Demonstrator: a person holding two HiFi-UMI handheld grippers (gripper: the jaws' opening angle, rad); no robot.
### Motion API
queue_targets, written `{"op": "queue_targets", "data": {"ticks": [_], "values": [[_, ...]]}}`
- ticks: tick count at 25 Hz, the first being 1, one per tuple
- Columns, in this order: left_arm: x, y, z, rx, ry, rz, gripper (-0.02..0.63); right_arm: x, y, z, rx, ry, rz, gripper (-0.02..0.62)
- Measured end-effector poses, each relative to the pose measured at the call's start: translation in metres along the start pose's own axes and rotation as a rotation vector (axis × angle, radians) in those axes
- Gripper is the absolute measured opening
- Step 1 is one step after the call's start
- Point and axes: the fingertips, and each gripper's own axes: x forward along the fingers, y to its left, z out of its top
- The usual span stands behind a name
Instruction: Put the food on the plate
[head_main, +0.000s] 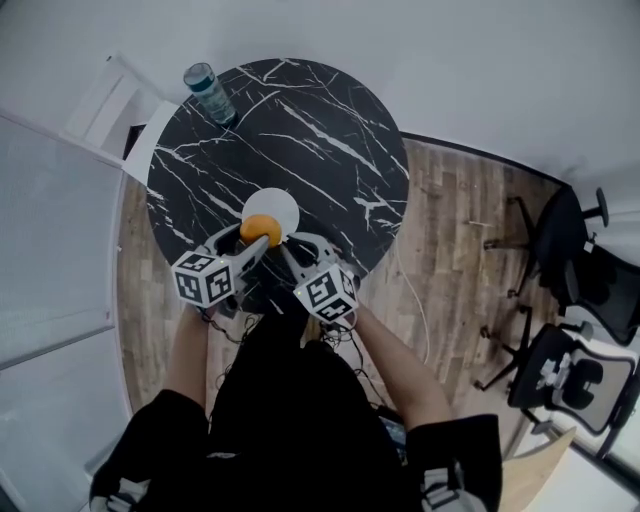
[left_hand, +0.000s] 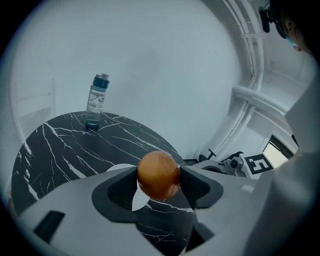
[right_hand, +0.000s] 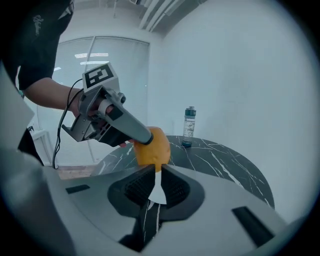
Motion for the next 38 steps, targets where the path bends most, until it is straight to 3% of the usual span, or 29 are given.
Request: {"op": "queue_targets", "data": {"ticks": [2, 9, 23, 38], "values": [[0.006, 0.004, -0.001, -0.003, 0.007, -0.004, 0.264, 0.002, -0.009, -0.008, 0.011, 0.029, -0.033, 0.006], [0.028, 0.024, -0.013, -0.025, 0.067, -0.016, 0.264, 0.012, -0.033, -0.015, 0.090, 0.061, -0.081, 0.003], [0.063, 0.052, -0.032, -0.050, 0.171, -0.041, 0.264, 0.049, -0.061, -0.028, 0.205, 0.109, -0.095, 0.003], [0.087, 0.070, -0.055, -0.056, 0.288, -0.065, 0.264, 0.065, -0.074, -0.030, 0.241, 0.140, -0.092, 0.000]]}}
